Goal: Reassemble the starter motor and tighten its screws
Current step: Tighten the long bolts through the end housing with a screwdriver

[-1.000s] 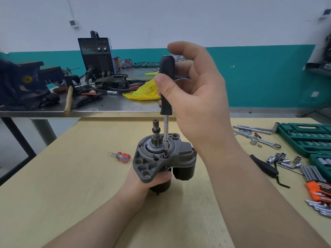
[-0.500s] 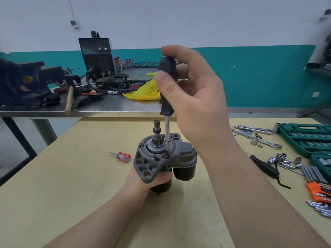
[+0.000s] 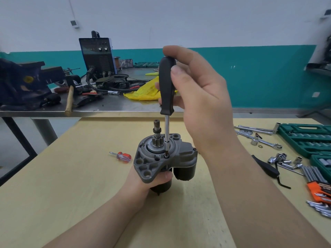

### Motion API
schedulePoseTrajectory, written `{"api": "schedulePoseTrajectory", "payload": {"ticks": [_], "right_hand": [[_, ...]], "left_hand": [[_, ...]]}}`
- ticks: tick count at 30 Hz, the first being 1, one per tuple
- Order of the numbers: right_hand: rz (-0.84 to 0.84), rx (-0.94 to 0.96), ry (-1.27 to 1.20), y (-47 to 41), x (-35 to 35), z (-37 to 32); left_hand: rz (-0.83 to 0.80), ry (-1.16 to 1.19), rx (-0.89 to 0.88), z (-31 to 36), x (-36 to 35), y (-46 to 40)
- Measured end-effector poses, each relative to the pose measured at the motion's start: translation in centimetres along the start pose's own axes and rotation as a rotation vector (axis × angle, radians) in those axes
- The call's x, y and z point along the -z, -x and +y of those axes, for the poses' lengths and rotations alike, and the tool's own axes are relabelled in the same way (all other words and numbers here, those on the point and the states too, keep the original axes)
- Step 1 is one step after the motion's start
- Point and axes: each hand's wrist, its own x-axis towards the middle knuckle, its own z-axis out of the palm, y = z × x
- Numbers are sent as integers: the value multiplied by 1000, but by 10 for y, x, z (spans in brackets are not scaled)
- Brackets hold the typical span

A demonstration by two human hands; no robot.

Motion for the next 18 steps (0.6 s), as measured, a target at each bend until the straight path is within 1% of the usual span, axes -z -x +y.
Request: {"api": "schedulePoseTrajectory", "payload": {"ticks": [2,5,7,9,12,15,17,18], "right_hand": [[-9,5,15,1,0,-1],[24,50,98,0,0,-1],[30,59,112,0,0,-1],[17,47,67,0,0,-2],[-11,-8,-48,2,1,-3],[-1,36,46,1,0,-4],[17,56,99,1,-1,-3],[18,56,106,1,-1,-3]], "left_hand": [[37,72,9,-1,-3,-6],[24,103,-16,4,-5,-6],[4,86,-39,3,-2,-3],[-47,-1,-33,5,-2,-2],[18,66,-12,0,0,-5],[-32,2,-31,6,-6,-3],[24,58,-48,3,-5,-5],[27,95,-62,1,-5,-7]]}}
